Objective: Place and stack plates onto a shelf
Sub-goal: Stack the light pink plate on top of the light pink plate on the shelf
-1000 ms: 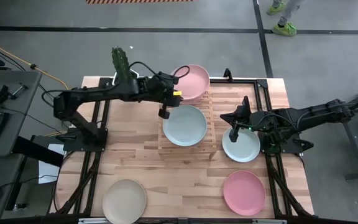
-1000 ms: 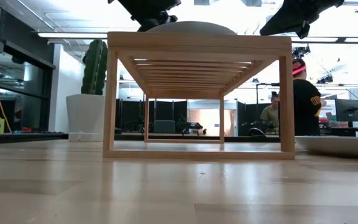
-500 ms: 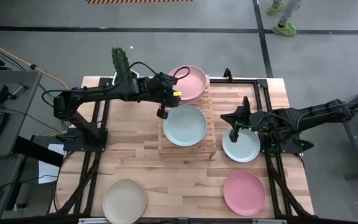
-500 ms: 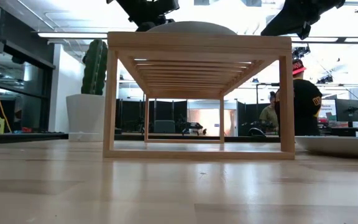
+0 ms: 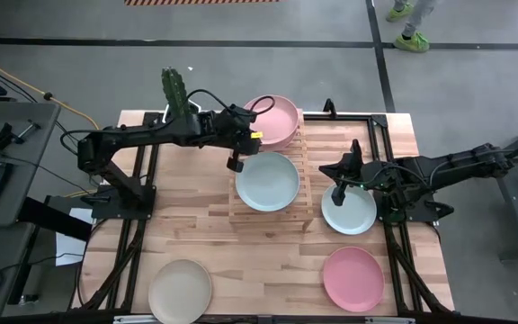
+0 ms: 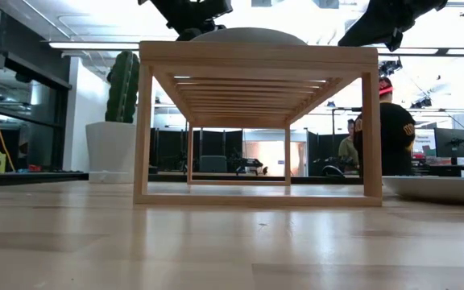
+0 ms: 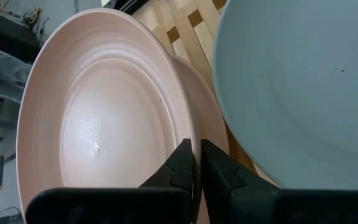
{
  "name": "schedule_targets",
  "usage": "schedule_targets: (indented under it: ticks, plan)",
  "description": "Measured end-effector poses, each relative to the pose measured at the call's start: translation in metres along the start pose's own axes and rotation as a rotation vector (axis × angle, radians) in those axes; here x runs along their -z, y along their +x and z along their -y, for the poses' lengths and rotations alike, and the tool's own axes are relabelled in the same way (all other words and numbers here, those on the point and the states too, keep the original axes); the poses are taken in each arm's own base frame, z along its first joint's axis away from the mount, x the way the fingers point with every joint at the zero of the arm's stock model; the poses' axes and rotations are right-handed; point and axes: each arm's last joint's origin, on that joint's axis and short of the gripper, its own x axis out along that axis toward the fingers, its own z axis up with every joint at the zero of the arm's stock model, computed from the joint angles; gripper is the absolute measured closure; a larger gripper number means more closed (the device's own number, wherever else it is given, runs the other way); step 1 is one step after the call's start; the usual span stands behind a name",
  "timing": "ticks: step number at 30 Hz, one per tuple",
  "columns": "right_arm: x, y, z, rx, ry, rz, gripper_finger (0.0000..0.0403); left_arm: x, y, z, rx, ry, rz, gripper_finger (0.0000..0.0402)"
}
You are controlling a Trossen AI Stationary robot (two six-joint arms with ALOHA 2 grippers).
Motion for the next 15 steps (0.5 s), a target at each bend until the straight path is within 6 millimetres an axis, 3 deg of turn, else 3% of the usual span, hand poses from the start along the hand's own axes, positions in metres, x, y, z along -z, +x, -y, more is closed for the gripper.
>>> schedule_targets:
  ticks: [15]
  plan:
    - [0.0000, 0.0000, 0.0000, 0.000, 0.000, 0.000, 0.0402, 0.0002, 0.0000, 0.0002, 0.003, -0.017, -0.002, 0.0392]
